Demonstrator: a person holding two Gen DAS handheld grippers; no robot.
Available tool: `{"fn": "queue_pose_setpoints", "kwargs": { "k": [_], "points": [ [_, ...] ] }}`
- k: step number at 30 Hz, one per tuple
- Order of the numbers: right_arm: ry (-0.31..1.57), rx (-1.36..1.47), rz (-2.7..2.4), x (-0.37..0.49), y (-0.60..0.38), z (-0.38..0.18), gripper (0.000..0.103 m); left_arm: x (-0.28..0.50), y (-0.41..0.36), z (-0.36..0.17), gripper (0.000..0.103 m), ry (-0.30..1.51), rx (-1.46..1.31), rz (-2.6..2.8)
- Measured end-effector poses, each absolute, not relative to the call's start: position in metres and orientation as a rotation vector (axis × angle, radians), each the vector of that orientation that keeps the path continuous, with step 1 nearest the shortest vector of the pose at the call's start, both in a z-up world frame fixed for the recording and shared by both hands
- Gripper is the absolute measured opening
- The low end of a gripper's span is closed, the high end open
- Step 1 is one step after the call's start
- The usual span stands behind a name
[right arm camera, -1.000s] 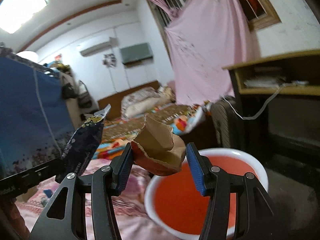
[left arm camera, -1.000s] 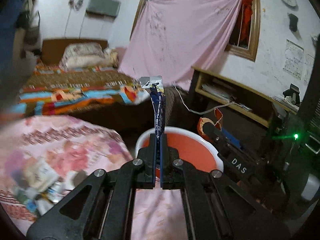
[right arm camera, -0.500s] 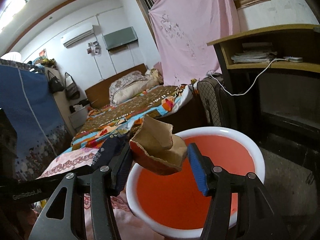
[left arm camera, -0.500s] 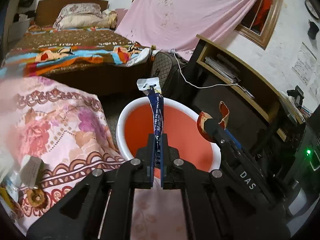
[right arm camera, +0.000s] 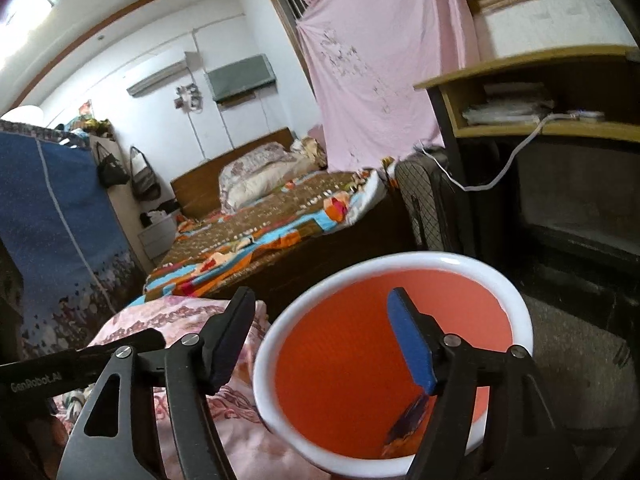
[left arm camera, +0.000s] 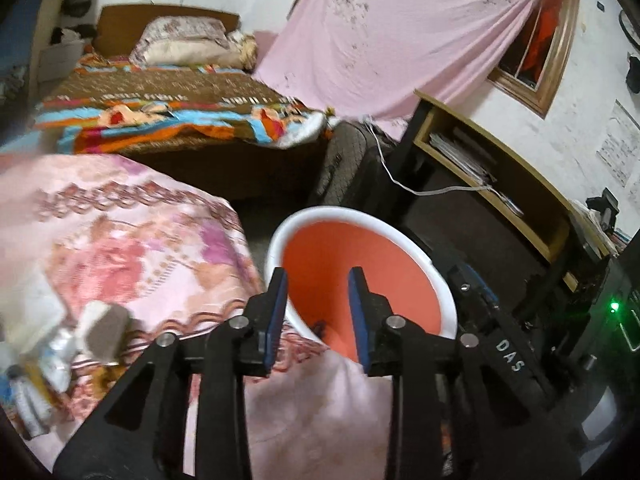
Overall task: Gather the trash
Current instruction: 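Carry both held items over the orange basin and open both tools to drop them, then move both open tools back over the trash items on the bedspread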
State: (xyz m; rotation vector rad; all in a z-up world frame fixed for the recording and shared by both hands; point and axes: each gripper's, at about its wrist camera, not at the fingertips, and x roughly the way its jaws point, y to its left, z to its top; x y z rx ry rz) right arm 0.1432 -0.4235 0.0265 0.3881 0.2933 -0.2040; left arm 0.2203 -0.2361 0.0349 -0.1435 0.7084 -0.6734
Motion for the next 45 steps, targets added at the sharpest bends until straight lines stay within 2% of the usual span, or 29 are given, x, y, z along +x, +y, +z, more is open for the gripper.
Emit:
{"fn": "queue_pose_setpoints", "kwargs": {
  "k": [4, 10, 14, 17, 18, 35, 45],
  "points": [
    [0.228, 0.35, -0.174, 0.136, -0.411, 0.037, 0.076, 0.208, -0.208, 0.043, 0.029, 0.621, -0.139, -0.591],
    [0.142, 0.289, -0.121, 0.127, -0.387, 0.05, 0.087, 0.191, -0.165, 0.05, 0.051, 0.511, -0.163, -0.461],
    [0.091, 0.264, -0.087, 0.123, -0.373, 0.057, 0.103, 0.177, -0.134, 0.055, 0.073, 0.438, -0.181, -0.365],
    [0.057, 0.249, -0.055, 0.12, -0.362, 0.06, 0.103, 0.167, -0.11, 0.057, 0.09, 0.384, -0.208, -0.295],
    [0.049, 0.242, -0.044, 0.12, -0.358, 0.061, 0.103, 0.163, -0.1, 0.058, 0.092, 0.361, -0.216, -0.262],
    [0.009, 0.02, 0.176, 0.113, -0.266, 0.063, 0.103, 0.104, -0.023, 0.045, 0.092, 0.204, -0.17, -0.035],
    [0.078, -0.056, 0.229, 0.121, -0.246, 0.056, 0.103, 0.103, -0.015, 0.042, 0.092, 0.23, -0.143, -0.038]
  ]
}}
